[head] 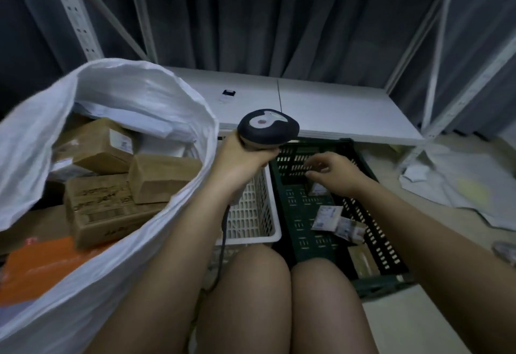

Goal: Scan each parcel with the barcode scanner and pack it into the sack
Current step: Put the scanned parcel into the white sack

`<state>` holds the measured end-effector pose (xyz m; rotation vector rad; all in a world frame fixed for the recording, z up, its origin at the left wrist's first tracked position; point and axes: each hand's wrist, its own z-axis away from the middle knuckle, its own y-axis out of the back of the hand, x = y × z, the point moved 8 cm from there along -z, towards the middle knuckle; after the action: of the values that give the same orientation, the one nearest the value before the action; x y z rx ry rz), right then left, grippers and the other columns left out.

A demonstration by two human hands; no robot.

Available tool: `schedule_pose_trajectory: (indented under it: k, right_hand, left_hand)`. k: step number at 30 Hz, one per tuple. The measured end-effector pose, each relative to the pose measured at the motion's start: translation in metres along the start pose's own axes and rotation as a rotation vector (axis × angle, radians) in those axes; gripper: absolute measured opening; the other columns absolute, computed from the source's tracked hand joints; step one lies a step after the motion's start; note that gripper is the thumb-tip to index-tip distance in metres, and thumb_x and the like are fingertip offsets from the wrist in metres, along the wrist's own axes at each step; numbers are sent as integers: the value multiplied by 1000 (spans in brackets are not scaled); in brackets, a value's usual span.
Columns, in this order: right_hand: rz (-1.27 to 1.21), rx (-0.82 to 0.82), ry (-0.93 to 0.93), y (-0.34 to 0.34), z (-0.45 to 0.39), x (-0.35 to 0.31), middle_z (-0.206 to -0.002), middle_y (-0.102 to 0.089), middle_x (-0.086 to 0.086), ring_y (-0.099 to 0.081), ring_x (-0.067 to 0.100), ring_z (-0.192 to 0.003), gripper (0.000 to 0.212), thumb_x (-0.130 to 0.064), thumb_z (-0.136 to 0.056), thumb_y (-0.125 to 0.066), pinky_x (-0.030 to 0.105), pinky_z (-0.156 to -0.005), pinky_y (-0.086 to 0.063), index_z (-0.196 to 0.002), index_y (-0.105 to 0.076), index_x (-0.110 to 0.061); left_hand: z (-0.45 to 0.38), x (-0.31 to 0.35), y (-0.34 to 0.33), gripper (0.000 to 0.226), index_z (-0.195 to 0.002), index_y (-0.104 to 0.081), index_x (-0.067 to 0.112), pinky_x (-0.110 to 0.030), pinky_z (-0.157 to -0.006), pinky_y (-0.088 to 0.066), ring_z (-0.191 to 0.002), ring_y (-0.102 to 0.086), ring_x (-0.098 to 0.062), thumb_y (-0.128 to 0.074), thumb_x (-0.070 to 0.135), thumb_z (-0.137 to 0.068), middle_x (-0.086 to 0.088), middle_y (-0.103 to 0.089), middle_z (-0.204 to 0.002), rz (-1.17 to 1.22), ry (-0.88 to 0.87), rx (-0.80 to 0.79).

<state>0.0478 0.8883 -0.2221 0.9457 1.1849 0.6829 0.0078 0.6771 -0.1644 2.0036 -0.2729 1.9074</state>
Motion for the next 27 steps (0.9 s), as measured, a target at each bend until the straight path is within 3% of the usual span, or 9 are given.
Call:
schedule_pose_trajectory:
  k: [4, 8, 11, 15, 21, 27]
  right_hand:
    - [-29, -46, -69, -13, 4, 48, -114, -58, -2, -55, 13, -105, 27, -24, -95, -60, 23, -83, -40, -120, -65, -14]
    - [-80, -96, -193, -33, 3, 101, -129, -60, 7, -57, 23, -115, 28, -25, -97, -59, 32, -93, -46, -122, -62, -12]
    - [-108, -100, -271, -46, -2, 135, -133, -58, 8, -55, 25, -119, 31, -24, -98, -57, 31, -96, -43, -126, -60, -10]
    - [-132, -117, -358, -67, -14, 173, -133, -56, 9, -54, 26, -119, 28, -25, -99, -56, 36, -97, -44, -123, -61, -11]
    - [-153, -178, -459, -111, -37, 225, -117, -63, 9, -58, 25, -107, 22, -24, -97, -57, 33, -89, -47, -116, -63, -13]
    - [-64, -271, -553, -163, -61, 274, -124, -60, 9, -57, 27, -110, 31, -23, -97, -53, 29, -86, -45, -125, -59, -15]
  left_hand:
    - [-24, -14, -36, 44, -120, -62, 14, -3, -53, -44, -78, -59, -5, -76, 10, -79, 7, -65, -88, -17, 15, -45]
    - [-45, -36, -72, 42, -120, -63, 14, -7, -53, -44, -74, -60, -3, -76, 11, -80, 5, -66, -89, -22, 42, -112]
    - [-62, -55, -98, 44, -122, -62, 13, -10, -53, -45, -66, -61, 0, -76, 12, -80, 6, -67, -85, -23, 68, -165]
    - [-86, -85, -124, 48, -122, -62, 13, -20, -67, -48, -83, -63, -13, -78, 16, -78, -5, -70, -101, -47, 118, -207]
    - [-121, -121, -148, 53, -126, -60, 18, -26, -74, -51, -90, -65, -15, -79, 20, -77, -2, -70, -107, -85, 146, -254]
    - [-153, -155, -168, 47, -123, -61, 15, -37, -78, -55, -74, -68, -13, -77, 21, -80, -1, -72, -80, -115, 162, -313]
